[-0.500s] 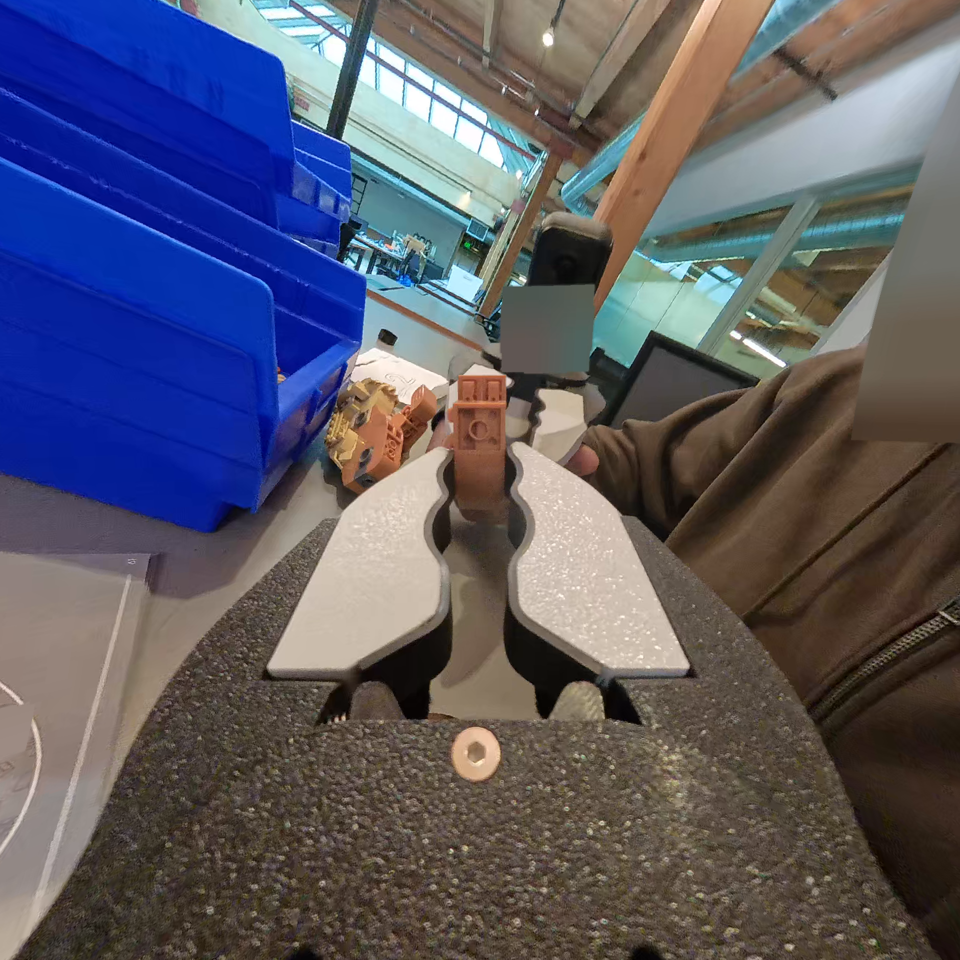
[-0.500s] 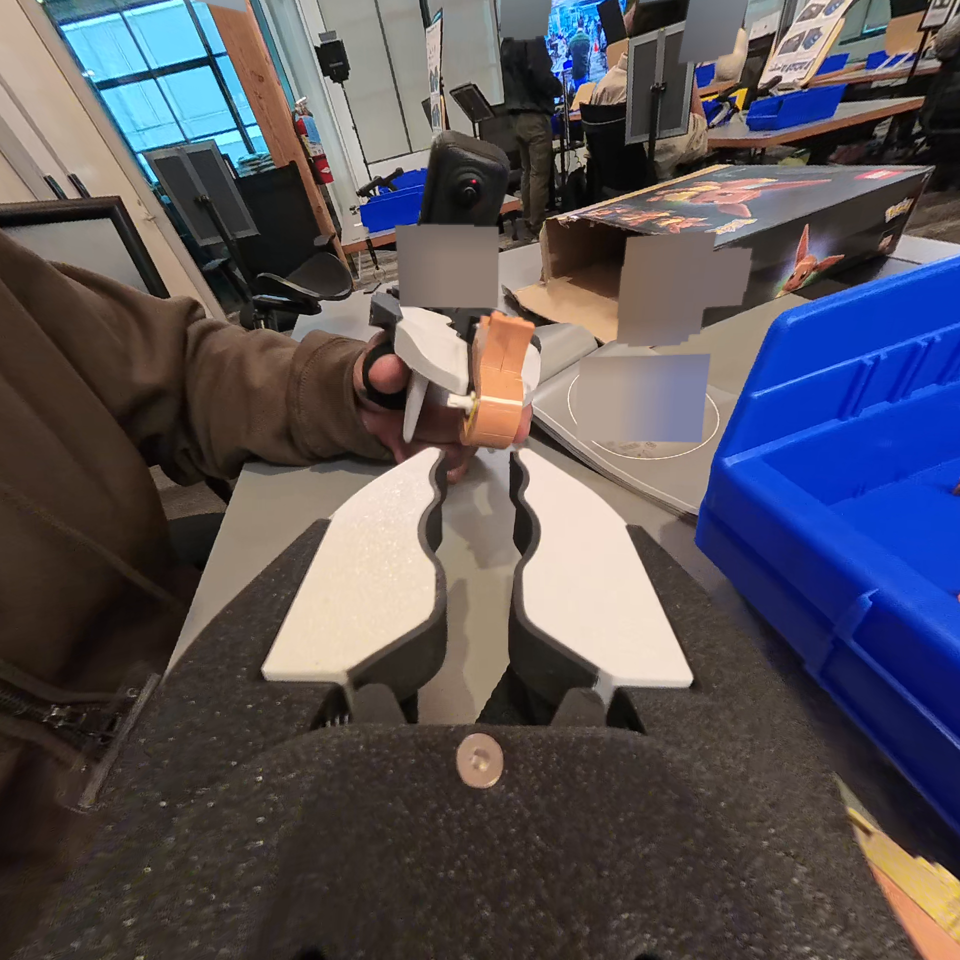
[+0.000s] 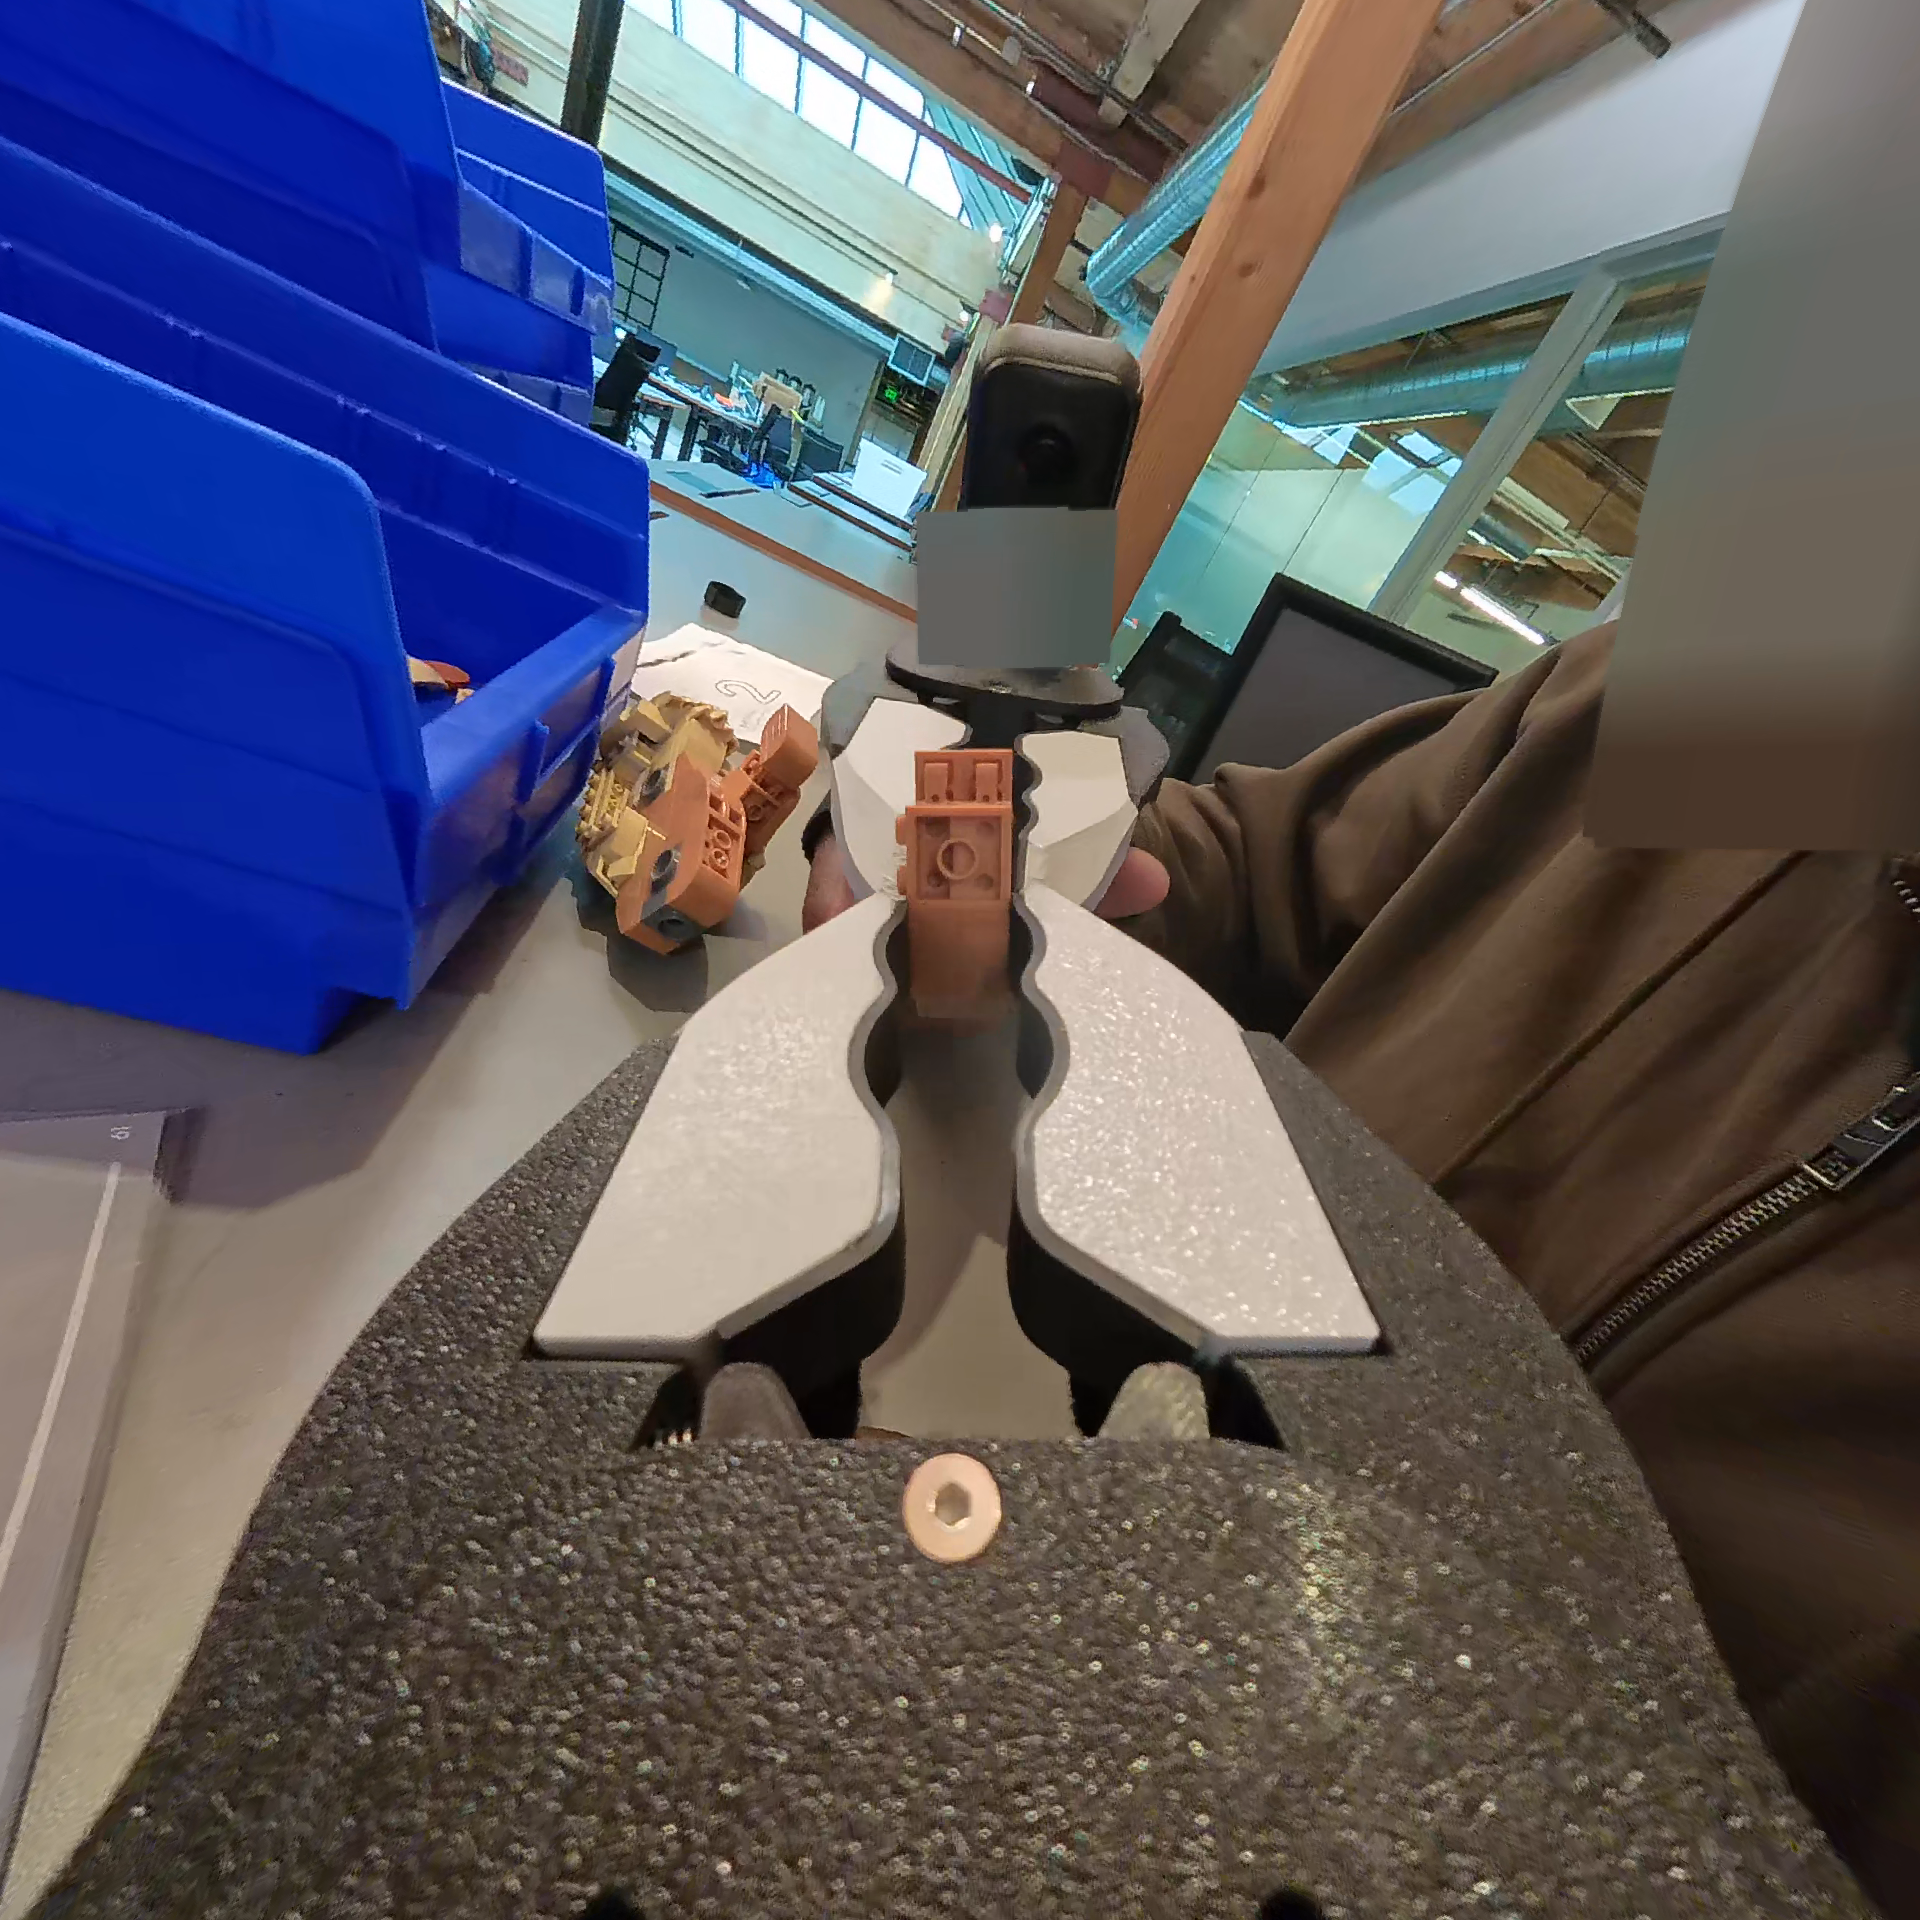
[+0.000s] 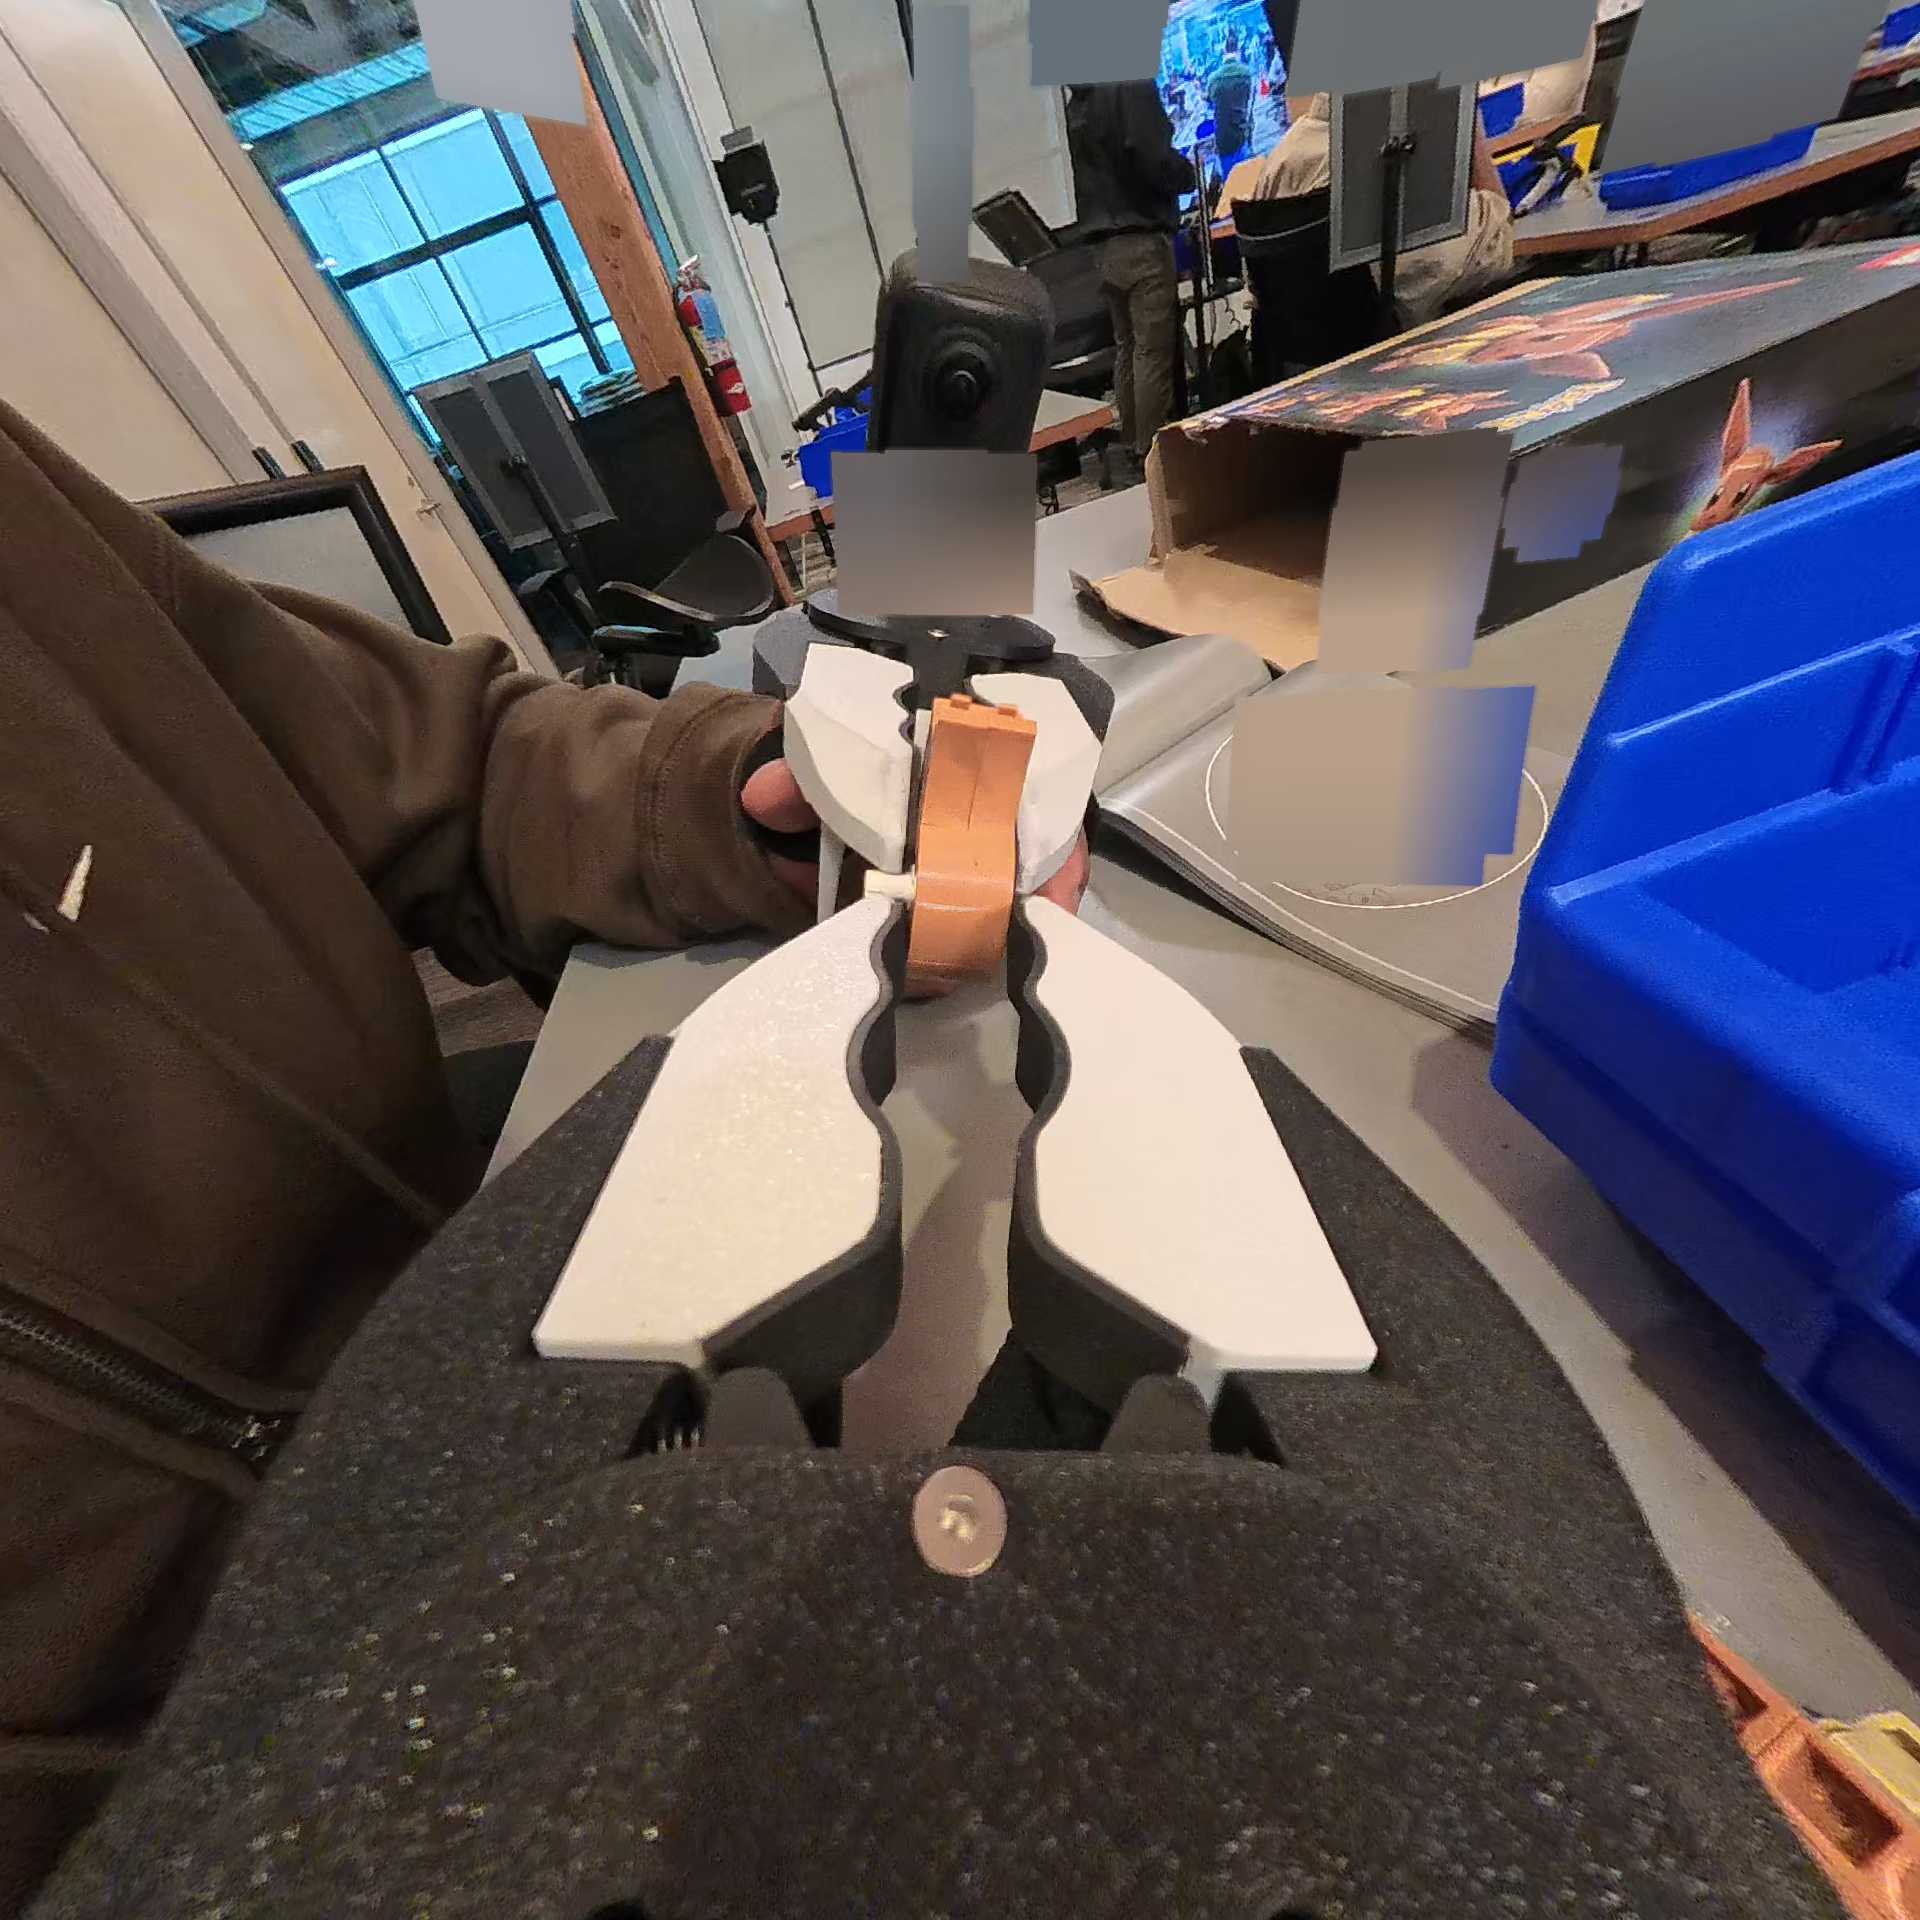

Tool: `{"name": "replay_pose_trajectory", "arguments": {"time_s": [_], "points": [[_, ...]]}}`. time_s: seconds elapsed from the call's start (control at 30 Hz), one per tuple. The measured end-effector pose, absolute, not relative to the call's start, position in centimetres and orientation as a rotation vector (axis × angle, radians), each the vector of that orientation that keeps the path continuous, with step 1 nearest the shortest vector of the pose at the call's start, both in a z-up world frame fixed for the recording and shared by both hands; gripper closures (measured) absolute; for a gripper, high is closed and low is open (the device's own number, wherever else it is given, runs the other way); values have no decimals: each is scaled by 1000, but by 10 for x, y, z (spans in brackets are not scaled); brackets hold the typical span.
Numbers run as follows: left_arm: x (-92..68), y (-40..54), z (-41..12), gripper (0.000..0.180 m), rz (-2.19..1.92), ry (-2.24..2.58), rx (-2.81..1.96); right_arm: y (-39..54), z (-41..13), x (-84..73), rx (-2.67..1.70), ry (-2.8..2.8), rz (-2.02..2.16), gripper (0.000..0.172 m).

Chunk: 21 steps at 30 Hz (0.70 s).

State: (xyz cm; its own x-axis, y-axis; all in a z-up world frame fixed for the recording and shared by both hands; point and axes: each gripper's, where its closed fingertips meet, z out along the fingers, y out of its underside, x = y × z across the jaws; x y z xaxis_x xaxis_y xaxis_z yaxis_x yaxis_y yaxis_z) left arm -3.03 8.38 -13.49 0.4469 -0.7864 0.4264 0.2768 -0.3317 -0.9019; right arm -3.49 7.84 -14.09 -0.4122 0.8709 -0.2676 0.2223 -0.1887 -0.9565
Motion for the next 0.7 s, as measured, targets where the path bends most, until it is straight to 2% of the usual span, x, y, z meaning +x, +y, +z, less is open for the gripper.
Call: {"name": "replay_pose_trajectory", "arguments": {"time_s": [0.7], "points": [[-25, 76, -140, 163, -1157, 557, -1592, 72, -147, -29, -1280, -1670, 1652, 154]]}}
